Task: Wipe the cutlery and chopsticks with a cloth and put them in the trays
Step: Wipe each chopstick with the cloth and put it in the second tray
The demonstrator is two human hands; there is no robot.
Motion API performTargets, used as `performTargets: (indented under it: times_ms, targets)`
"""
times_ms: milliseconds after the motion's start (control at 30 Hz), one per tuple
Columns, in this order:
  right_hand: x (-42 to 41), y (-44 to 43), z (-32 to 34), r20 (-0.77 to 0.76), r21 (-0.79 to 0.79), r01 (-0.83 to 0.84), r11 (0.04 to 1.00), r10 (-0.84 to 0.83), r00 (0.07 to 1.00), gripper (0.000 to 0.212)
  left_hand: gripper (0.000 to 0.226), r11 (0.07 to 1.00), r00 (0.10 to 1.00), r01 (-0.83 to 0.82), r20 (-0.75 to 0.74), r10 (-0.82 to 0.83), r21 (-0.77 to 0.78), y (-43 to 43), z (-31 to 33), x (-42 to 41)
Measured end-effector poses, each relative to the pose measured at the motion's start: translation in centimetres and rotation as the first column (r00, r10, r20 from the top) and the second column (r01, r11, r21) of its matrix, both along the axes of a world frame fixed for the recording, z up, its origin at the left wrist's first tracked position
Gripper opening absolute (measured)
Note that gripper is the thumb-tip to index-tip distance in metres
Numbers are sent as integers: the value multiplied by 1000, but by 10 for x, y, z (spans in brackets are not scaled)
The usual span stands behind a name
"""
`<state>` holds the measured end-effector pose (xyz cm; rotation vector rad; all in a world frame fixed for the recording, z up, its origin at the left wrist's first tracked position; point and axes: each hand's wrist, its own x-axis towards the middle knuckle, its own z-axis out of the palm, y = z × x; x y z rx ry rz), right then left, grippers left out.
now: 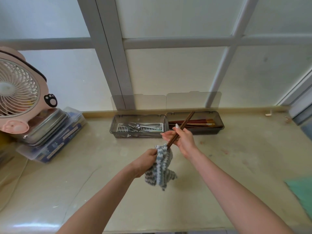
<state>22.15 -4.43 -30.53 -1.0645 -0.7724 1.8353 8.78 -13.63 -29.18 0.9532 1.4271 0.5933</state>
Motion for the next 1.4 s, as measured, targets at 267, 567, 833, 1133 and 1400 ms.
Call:
performTargets:
  times_ms: [267, 567, 833, 1133, 1400]
  targets:
    - [6, -18, 2, -108, -67, -74, 995, 66, 992, 23, 30, 990, 990, -142, 8, 142, 17, 0, -4, 24]
    - [29, 31, 25, 157, 151, 150, 977, -174, 972, 18, 22, 990, 989, -143, -44, 142, -20, 16, 4, 36]
    - [82, 106, -13, 917, 397, -549, 736, -348, 196, 18, 23, 959, 960, -269, -106, 260, -88, 6, -7, 31]
    - [95, 144, -63, 931, 177, -730, 661, -354, -94, 26, 24, 921, 932, -362, -71, 356, -140, 16, -12, 40]
    - [97, 151, -80, 999, 38, -736, 676, -52, 4, 39, 24, 906, 918, -397, -36, 396, -147, 16, -14, 45]
